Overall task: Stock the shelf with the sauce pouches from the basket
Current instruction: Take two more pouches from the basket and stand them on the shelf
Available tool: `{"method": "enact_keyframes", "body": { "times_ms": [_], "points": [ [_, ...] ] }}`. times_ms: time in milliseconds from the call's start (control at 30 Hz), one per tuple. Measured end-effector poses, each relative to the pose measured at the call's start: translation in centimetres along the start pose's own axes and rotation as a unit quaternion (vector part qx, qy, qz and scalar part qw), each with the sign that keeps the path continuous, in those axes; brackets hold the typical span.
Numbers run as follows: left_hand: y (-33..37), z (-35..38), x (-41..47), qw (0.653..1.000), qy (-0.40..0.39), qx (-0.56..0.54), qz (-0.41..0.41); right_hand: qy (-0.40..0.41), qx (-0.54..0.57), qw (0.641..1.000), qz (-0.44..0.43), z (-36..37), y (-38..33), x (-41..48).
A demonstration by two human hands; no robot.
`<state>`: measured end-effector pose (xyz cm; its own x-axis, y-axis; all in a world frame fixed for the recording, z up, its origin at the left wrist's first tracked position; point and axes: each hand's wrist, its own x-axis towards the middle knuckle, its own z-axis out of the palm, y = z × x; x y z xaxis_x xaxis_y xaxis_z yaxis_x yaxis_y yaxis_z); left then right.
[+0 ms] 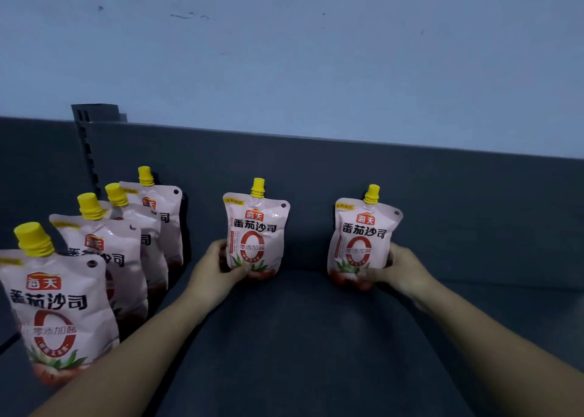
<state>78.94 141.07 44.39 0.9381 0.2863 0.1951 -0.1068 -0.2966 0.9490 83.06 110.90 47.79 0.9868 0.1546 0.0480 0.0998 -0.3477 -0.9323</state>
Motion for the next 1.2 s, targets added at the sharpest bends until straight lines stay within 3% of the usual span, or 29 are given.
{"method": "enact_keyframes", "body": {
  "times_ms": [100,200,267,300,367,467,533,667,833,900,1000,1067,1200],
  "points": [
    [0.3,0.4,-0.5,0.998,0.032,0.038,-0.031,0.021,0.014,1.0,-0.001,0.3,0.1,0.1],
    [0.9,1.3,-1.6,0.984,0.128,0.075,-0.096,0.031,0.02,0.999,-0.004,0.4,-0.1,-0.8],
    [2.3,2.1,-3.8,0.982,0.156,0.056,-0.091,0.015,0.029,0.999,0.001,0.6,-0.5,-1.8],
    [3.1,2.6,-5.1,0.989,0.128,0.034,-0.07,0.0,0.043,0.999,0.007,0.8,-0.7,-2.4],
    [4.8,3.6,-7.5,1.0,-0.001,0.02,-0.013,-0.028,0.077,0.996,0.02,1.0,-1.2,-3.8],
    [7.4,4.7,-10.1,0.973,-0.203,0.046,0.098,-0.062,0.131,0.989,0.027,1.2,-2.5,-6.4],
    [8.6,5.3,-10.7,0.957,-0.241,0.016,0.161,-0.09,0.169,0.981,0.013,1.0,-4.0,-8.2],
    [10.8,5.7,-11.1,0.957,-0.192,-0.055,0.209,-0.07,0.248,0.966,-0.037,0.5,-6.8,-11.3],
    [12.5,6.5,-11.9,0.967,-0.123,-0.156,0.157,-0.027,0.238,0.963,-0.121,1.8,-7.7,-14.2],
    [13.0,6.3,-11.9,0.962,-0.141,-0.188,0.138,-0.008,0.209,0.967,-0.145,1.7,-7.7,-14.6],
    [13.7,5.3,-11.8,0.942,-0.228,-0.219,0.118,0.035,0.193,0.967,-0.162,1.0,-7.5,-14.7],
    [13.8,5.3,-12.1,0.937,-0.234,-0.229,0.12,0.054,0.168,0.966,-0.188,1.1,-7.3,-14.8],
    [13.2,6.7,-13.1,0.953,-0.125,-0.235,0.144,0.088,0.13,0.96,-0.233,2.5,-6.6,-14.9]
  ]
}}
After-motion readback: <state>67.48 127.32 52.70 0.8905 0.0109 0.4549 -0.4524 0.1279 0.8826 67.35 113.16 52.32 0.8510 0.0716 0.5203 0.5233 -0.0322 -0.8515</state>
